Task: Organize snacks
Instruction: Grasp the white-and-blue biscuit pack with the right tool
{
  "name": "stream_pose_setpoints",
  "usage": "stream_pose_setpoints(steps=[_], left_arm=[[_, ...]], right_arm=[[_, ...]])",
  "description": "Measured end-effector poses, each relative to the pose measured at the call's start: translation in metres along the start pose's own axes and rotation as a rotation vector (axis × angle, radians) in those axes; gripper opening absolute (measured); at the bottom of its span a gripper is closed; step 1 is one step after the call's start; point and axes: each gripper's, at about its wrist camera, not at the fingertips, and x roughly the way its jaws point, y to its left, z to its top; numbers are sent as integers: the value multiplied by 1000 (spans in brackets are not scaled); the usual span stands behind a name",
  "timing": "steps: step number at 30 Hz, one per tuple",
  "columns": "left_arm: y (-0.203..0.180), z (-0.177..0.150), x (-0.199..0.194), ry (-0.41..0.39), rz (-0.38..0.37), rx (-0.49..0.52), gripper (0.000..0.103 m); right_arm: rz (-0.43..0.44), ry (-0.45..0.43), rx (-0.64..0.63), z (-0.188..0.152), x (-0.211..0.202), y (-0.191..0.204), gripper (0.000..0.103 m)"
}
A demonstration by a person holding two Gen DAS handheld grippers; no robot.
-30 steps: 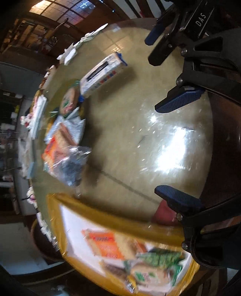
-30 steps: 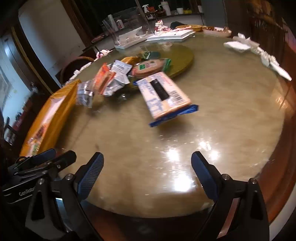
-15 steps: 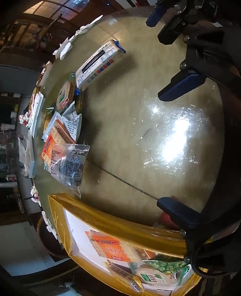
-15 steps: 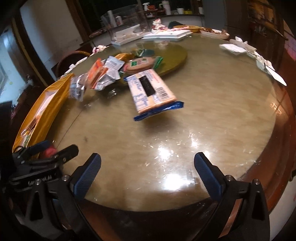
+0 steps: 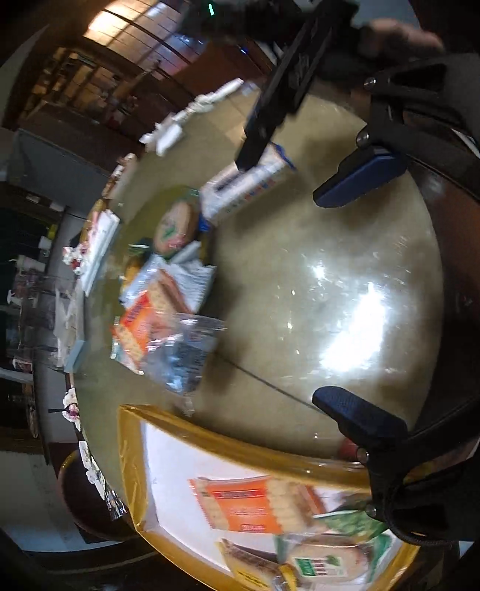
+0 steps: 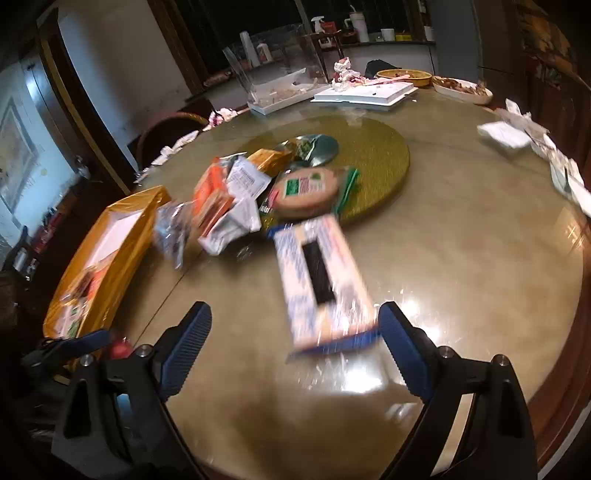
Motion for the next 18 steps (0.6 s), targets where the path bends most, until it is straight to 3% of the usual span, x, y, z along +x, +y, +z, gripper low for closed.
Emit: stream_pose_setpoints(steps=[5,7,9,16,18], left_arm=[[22,38,4,-18,-34,-120,98],[32,51,13,-7,-38,-154,97],[45,65,21,-13,1,-229,97],[52,105,43,-7,33,-313,97],[52,117,58,14,71,-340,97]], right_arm=[[-78,63,-10,14,33,-5,80],[-85,82,-16,11,41,-5,71],[-97,84,-24,4,42,-3,62],[-119,56,-54,-22,25,10,60],[-119,53,-60,-27,21,14,60]])
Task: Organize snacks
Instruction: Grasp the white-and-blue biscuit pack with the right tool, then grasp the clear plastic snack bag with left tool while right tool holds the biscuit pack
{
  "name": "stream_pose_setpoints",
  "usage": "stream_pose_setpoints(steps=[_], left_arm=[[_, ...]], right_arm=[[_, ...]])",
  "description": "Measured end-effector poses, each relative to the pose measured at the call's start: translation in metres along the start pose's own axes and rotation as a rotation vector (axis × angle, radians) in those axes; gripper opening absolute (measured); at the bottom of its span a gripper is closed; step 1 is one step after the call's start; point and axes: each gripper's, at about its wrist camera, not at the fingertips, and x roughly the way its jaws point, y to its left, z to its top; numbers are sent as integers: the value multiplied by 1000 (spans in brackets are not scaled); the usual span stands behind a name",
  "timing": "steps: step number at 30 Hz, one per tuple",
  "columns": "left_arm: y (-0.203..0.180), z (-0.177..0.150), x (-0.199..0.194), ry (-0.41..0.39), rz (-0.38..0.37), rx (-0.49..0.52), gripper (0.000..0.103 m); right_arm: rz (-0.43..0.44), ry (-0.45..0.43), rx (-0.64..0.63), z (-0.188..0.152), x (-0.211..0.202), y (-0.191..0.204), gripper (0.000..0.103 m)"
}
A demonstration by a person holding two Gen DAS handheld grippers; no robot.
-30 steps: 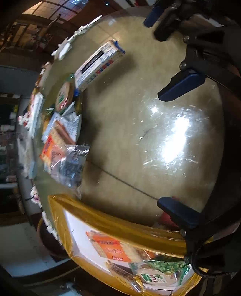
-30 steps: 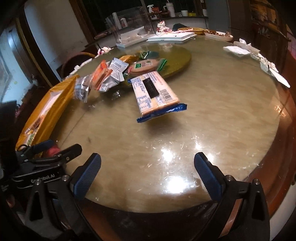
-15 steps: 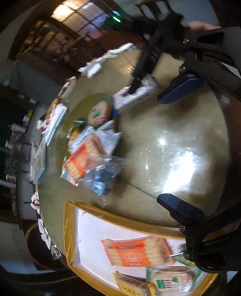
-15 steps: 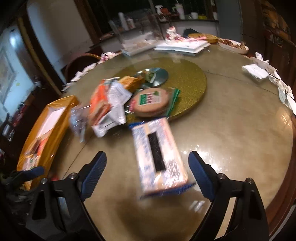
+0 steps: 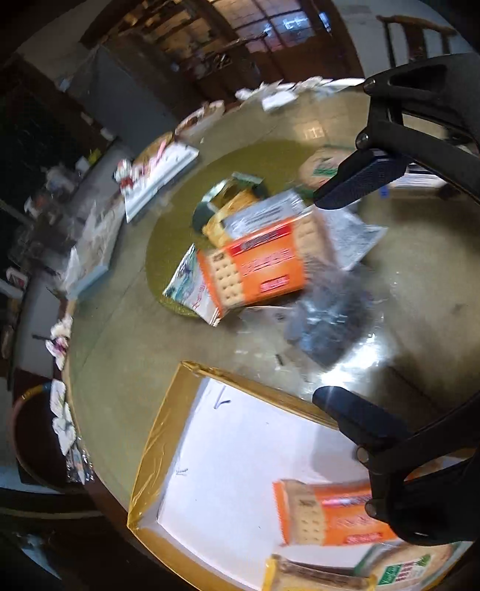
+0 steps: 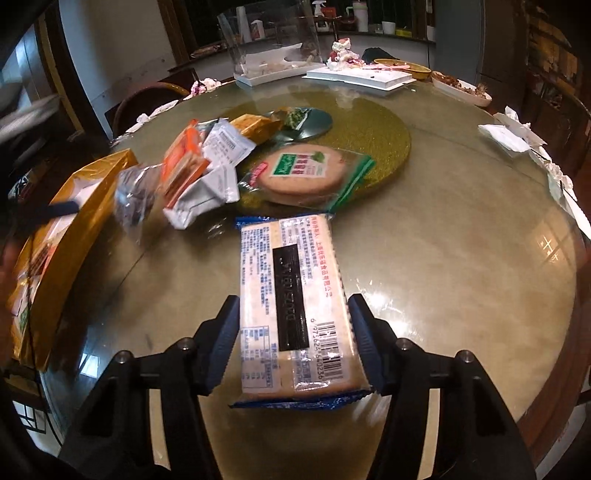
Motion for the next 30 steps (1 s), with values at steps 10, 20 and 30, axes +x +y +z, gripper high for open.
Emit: stream_pose_setpoints(steps=[10,20,30], left_arm=[[-11,-18,19,15,118,121,71],[-4,-72,-19,17,-16,246,63],[2,-7,35,72,71,-27,82]], right_arm=[[29,-3,-2,-11,-9,-5,60],[38,-11,-2,-17,-14,-4,61],[18,-15,-14,-17,-12,3,67]])
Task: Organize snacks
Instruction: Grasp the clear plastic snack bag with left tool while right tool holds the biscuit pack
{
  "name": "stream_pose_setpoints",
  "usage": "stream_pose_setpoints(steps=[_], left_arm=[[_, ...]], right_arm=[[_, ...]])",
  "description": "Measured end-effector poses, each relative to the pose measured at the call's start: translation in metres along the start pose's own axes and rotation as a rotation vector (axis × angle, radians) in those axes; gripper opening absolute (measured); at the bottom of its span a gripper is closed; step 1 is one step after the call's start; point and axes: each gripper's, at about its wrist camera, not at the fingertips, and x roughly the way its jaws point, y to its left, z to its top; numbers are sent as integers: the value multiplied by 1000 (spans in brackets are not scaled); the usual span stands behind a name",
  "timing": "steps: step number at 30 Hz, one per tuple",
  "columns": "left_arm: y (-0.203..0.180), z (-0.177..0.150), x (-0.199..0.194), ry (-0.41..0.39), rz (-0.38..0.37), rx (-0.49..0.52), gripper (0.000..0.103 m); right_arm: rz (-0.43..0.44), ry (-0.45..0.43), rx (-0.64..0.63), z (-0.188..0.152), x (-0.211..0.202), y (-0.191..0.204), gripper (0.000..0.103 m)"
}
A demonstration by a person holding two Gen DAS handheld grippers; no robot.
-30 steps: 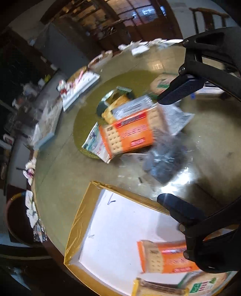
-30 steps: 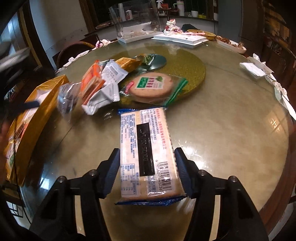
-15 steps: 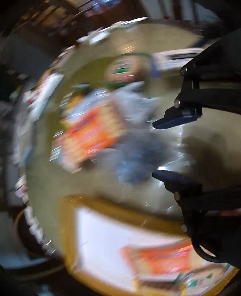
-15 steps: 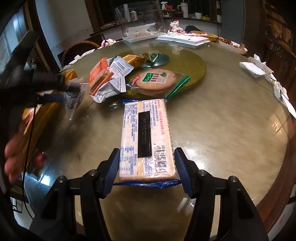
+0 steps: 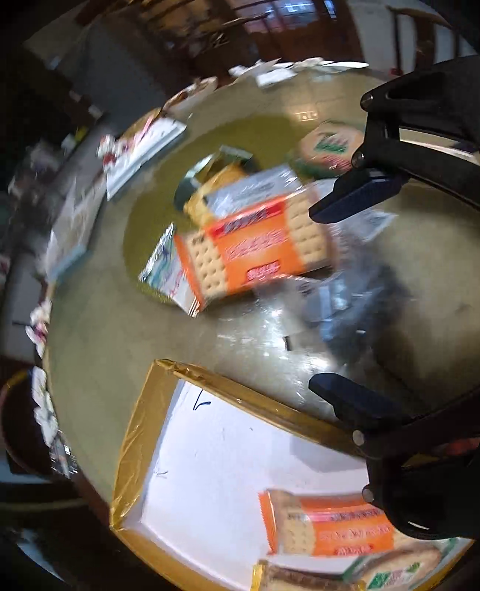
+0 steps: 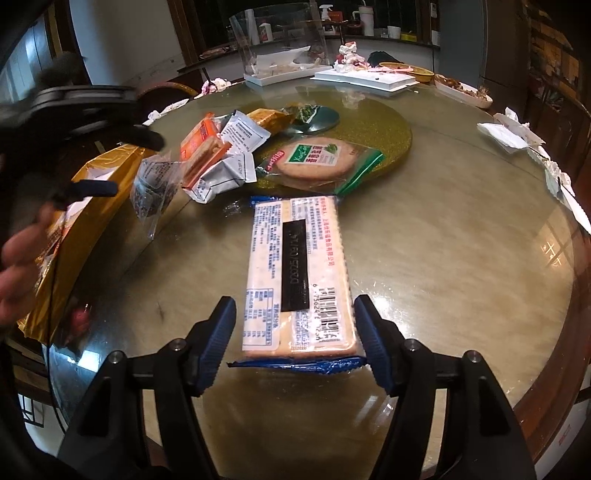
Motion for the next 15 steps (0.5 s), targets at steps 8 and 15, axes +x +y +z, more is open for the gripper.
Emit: stream_pose_setpoints(steps=[8,15], left_arm=[[-11,-26,7,10,8,104,59],[-12,-70,-14,16,11,279,55]], right_arm=[[23,0,8,0,-1,-3,67],[17,-1,4,-1,-1,-2,67]])
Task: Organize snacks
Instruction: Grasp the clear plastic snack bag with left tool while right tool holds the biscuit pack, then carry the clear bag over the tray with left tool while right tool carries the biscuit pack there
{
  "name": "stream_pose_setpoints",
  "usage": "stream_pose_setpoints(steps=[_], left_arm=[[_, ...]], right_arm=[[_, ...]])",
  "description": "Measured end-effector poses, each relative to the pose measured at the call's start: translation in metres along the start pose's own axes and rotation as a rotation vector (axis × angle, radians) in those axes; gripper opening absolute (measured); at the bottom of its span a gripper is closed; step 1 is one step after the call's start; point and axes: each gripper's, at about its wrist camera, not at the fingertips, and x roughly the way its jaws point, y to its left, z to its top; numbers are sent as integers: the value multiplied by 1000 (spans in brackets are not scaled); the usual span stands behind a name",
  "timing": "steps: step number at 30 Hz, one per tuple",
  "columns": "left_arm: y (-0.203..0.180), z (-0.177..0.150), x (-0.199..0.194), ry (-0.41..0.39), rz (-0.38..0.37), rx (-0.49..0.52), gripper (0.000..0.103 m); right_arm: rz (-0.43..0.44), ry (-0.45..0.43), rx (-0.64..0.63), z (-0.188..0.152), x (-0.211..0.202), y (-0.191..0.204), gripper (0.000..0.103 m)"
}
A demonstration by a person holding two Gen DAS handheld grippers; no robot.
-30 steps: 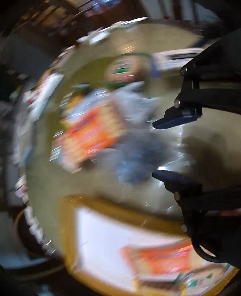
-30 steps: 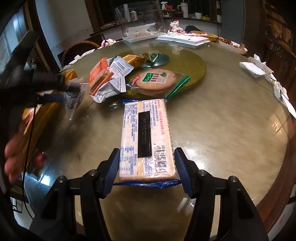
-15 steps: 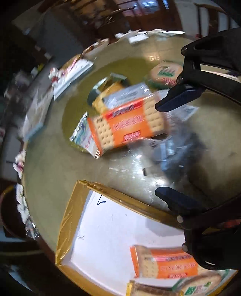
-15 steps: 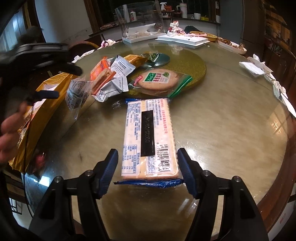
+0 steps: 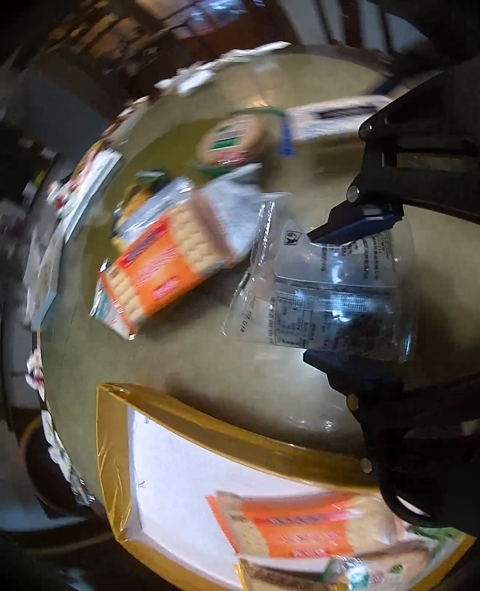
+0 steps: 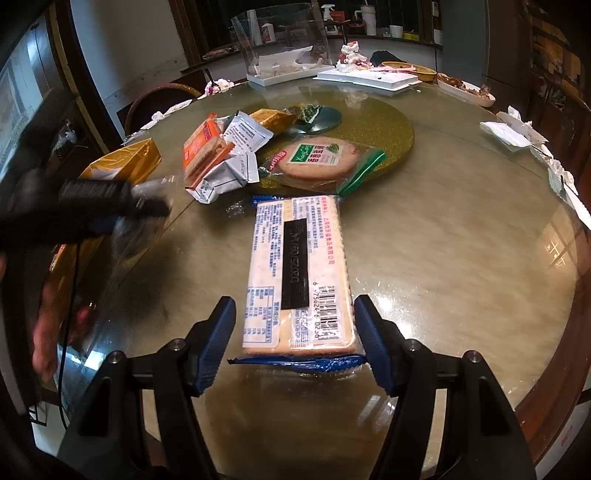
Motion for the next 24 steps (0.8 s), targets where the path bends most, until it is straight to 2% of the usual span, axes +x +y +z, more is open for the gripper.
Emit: stream_pose_setpoints(steps=[3,8,10,17,21,24], left_arm=[[3,-20,-13,-3,-3,57,54],[11,-40,-27,-6,-102,61,50],[12,-47,-31,-14,-119,59,50],[-3,-72,-41,-55,-94,170,48],[-1,-79,-43,-57,-147,171,46],[1,-86,-47,-81,-141,163,45]], right_arm=[[-3,2,2,-1,-1,2,67],[-12,-5,-15,-7,-3,8,67],[-16,-2,-20,-8,-3,10,67],[-7,5,-13,-11,-6,13,67],[-2,4,-11,-14,-8,16,67],[14,-10,-7,-16,-9,16,65]])
